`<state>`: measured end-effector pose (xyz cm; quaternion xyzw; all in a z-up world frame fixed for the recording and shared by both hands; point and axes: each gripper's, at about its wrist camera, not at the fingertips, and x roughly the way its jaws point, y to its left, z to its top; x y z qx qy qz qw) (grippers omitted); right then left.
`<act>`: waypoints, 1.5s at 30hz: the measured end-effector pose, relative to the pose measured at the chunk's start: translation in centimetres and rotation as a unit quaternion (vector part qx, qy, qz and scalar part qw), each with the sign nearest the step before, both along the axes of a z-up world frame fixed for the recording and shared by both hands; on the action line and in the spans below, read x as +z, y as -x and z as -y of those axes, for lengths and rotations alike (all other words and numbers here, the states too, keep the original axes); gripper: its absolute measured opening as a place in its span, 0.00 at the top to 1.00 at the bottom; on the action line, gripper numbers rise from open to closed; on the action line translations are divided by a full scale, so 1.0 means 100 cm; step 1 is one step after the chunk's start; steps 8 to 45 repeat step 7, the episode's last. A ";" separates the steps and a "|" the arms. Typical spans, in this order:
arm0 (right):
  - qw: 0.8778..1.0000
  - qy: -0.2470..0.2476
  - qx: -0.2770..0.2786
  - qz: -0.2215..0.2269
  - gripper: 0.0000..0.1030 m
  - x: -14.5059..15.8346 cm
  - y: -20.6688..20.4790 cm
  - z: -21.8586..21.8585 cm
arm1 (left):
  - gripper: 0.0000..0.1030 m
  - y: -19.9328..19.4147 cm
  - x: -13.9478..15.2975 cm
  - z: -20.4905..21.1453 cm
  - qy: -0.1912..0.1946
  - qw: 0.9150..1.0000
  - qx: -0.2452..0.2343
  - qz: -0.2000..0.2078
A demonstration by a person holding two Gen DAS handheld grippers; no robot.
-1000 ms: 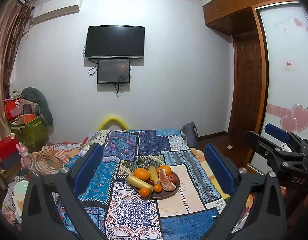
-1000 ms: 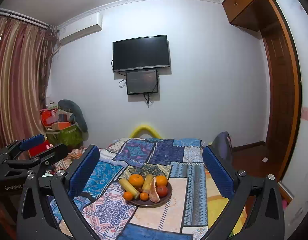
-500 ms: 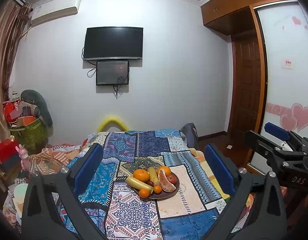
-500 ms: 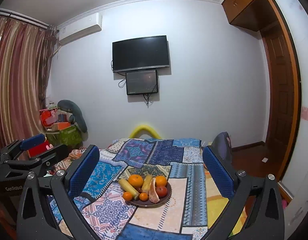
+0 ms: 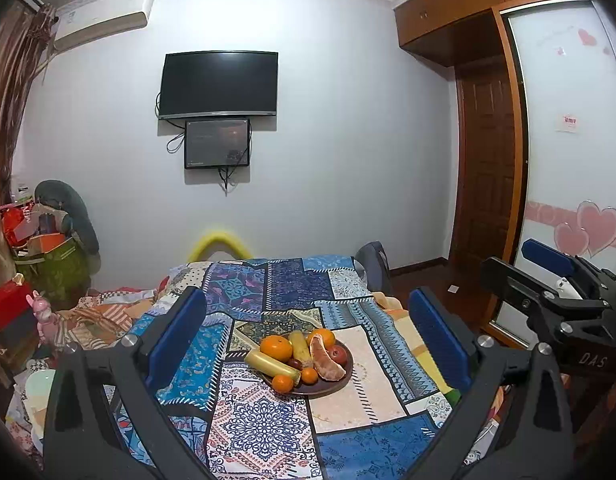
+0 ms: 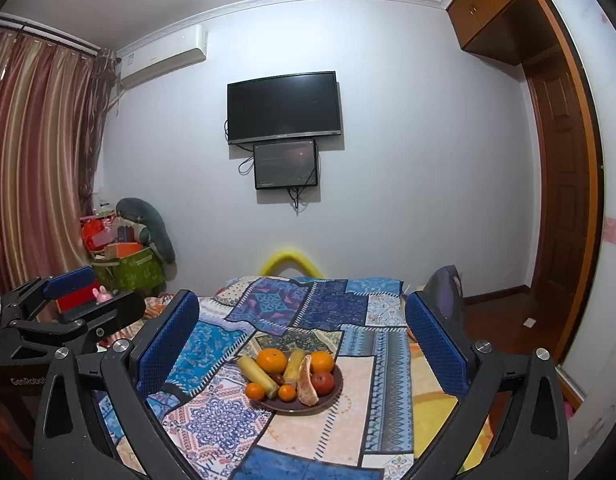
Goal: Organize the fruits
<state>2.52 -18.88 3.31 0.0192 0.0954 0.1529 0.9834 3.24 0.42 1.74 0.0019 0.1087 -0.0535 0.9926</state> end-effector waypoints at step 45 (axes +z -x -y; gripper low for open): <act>1.000 -0.001 -0.001 0.000 0.00 -0.001 -0.001 0.001 | 0.00 0.000 0.000 0.000 0.002 1.000 0.001 -0.001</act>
